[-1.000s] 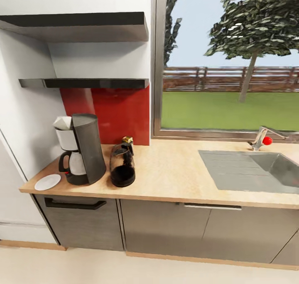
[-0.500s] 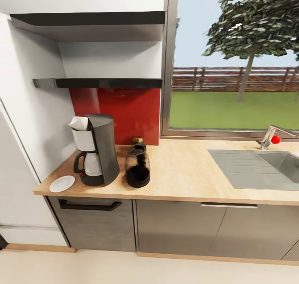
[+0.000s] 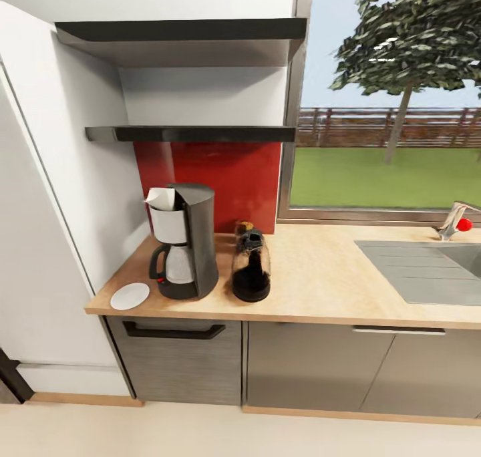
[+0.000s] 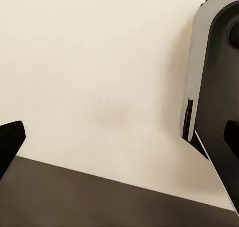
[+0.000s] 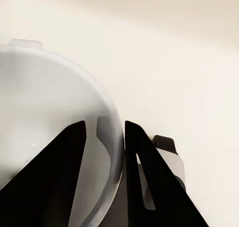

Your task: Set up a coffee station on the kitchen countertop: keep the coffee maker on the countertop, move the bottle of coffee from the kitchen shelf to the counter next to the coffee maker, place a paper coffee filter on top of the coffee maker, put the saucer next to the coffee maker with the coffee cup on the saucer, and place the electric kettle next to the coffee maker.

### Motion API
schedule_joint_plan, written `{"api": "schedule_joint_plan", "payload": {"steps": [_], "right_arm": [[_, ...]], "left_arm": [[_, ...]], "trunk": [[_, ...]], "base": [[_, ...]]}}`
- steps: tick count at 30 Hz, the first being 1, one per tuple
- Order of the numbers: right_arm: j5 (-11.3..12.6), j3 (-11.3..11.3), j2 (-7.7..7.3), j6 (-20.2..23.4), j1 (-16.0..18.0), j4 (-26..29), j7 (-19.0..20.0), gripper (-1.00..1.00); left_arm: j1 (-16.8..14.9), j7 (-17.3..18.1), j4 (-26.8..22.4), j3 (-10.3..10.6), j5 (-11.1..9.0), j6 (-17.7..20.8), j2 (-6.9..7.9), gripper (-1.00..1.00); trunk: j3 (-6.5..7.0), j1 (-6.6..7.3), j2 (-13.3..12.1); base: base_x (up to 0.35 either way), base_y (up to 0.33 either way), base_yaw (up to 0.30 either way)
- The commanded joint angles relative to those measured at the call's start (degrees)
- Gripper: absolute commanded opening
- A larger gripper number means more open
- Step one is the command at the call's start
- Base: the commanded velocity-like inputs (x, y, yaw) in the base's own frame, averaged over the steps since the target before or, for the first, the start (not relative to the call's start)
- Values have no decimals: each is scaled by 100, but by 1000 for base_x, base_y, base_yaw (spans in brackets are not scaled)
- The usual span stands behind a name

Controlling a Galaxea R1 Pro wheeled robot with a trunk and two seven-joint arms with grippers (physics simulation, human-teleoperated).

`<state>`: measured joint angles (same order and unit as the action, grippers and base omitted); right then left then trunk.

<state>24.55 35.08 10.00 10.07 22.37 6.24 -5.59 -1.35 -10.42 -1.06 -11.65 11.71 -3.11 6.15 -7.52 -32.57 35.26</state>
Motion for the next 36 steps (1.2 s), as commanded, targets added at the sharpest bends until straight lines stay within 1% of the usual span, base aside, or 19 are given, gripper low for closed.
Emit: {"api": "schedule_joint_plan", "payload": {"steps": [1, 36], "right_arm": [[50, 43, 0, 30, 4, 9, -30, -100], [50, 43, 0, 30, 4, 2, -30, -100]], "left_arm": [[-6, -13, 10, -48, 60, -23, 0, 100], [-6, -13, 10, -47, 60, -23, -7, 100]], "trunk": [[-10, -2, 9], [-19, -2, 9]], "base": [[0, 338, 0], [0, 338, -6]]}}
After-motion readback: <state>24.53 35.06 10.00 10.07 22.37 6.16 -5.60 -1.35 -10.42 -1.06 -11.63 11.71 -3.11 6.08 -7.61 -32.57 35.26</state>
